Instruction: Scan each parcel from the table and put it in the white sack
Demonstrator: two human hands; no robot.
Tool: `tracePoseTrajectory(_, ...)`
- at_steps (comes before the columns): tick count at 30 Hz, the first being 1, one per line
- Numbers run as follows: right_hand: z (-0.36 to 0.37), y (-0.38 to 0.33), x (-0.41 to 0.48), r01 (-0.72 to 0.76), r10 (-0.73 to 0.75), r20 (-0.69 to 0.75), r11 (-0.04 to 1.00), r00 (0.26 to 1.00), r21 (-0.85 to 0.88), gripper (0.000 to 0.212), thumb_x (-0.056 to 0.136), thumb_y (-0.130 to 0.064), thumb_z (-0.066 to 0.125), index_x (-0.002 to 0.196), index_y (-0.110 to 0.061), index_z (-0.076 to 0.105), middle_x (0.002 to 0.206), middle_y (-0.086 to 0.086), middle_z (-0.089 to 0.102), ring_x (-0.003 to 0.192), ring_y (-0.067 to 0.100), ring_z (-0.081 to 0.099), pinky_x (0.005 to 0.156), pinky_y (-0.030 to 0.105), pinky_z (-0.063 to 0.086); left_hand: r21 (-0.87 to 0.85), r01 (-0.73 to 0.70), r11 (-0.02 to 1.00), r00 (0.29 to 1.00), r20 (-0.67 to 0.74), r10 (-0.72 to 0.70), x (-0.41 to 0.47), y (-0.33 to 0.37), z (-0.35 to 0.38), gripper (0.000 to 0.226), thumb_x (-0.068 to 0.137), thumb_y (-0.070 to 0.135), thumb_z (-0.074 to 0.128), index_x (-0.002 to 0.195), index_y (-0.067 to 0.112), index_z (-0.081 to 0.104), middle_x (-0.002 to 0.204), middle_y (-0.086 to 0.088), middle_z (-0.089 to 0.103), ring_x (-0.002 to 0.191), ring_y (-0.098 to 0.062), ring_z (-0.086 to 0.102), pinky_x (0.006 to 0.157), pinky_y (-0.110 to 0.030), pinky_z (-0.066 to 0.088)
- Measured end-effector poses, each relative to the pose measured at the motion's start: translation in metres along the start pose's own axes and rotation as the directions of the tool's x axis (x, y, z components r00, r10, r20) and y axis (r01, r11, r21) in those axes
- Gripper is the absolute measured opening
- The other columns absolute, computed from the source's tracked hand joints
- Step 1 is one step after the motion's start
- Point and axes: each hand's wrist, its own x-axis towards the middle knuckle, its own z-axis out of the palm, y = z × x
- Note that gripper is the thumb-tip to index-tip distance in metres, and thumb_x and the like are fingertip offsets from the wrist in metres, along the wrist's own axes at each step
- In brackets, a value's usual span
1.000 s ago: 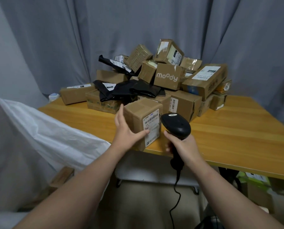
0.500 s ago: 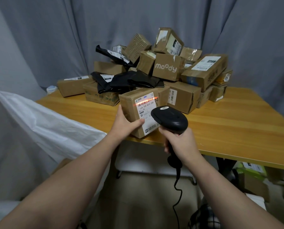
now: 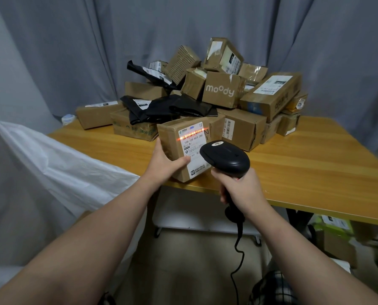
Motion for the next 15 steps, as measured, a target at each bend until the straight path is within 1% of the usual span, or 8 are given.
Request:
tracePoseTrajectory(8, 0.000, 0.000, -0.005, 0.016, -0.016, 0.012, 1.000, 1.000, 0.010, 0.016, 0.088, -0.018, 0.068, 0.074, -0.013, 0.062, 0.045, 0.000, 0.054, 0.040, 0.014, 0.053, 0.044, 0.024, 0.046, -0.001, 0.018, 1.000, 1.000, -0.005, -0.018, 0.001, 0.001, -0.003, 0.102, 0.067, 0.038, 0.084, 0.146, 0.023, 0.021, 0.144, -0.001, 0.044, 0.133, -0.017, 0.041, 0.109, -0.046, 0.038)
tracePoseTrajectory(9, 0.000, 0.001, -0.005, 0.020, -0.020, 0.005, 1.000, 1.000, 0.009, 0.017, 0.088, -0.017, 0.068, 0.072, -0.013, 0.061, 0.045, 0.000, 0.053, 0.039, 0.014, 0.052, 0.044, 0.024, 0.045, -0.005, 0.023, 1.000, 1.000, -0.006, -0.023, 0.001, 0.002, -0.003, 0.101, 0.068, 0.036, 0.084, 0.146, 0.022, 0.022, 0.144, -0.001, 0.045, 0.132, -0.017, 0.041, 0.109, -0.045, 0.039)
tracePoseTrajectory(12, 0.001, 0.005, -0.008, 0.026, -0.025, -0.026, 0.999, 0.999, 0.023, 0.022, 0.086, -0.014, 0.069, 0.067, -0.013, 0.060, 0.043, 0.003, 0.052, 0.038, 0.016, 0.051, 0.044, 0.027, 0.044, -0.044, 0.026, 0.999, 0.999, -0.019, -0.027, 0.000, 0.004, -0.003, 0.087, 0.073, 0.029, 0.082, 0.141, 0.020, 0.029, 0.137, -0.001, 0.050, 0.125, -0.015, 0.046, 0.103, -0.038, 0.043)
tracePoseTrajectory(15, 0.003, 0.011, -0.011, 0.040, -0.039, -0.032, 0.999, 0.999, 0.034, 0.018, 0.086, -0.013, 0.070, 0.070, -0.015, 0.061, 0.043, 0.002, 0.052, 0.039, 0.017, 0.051, 0.046, 0.028, 0.045, -0.079, 0.033, 0.996, 0.999, -0.021, -0.034, -0.001, 0.007, -0.003, 0.082, 0.075, 0.026, 0.081, 0.139, 0.020, 0.030, 0.133, -0.001, 0.053, 0.120, -0.014, 0.049, 0.100, -0.034, 0.045)
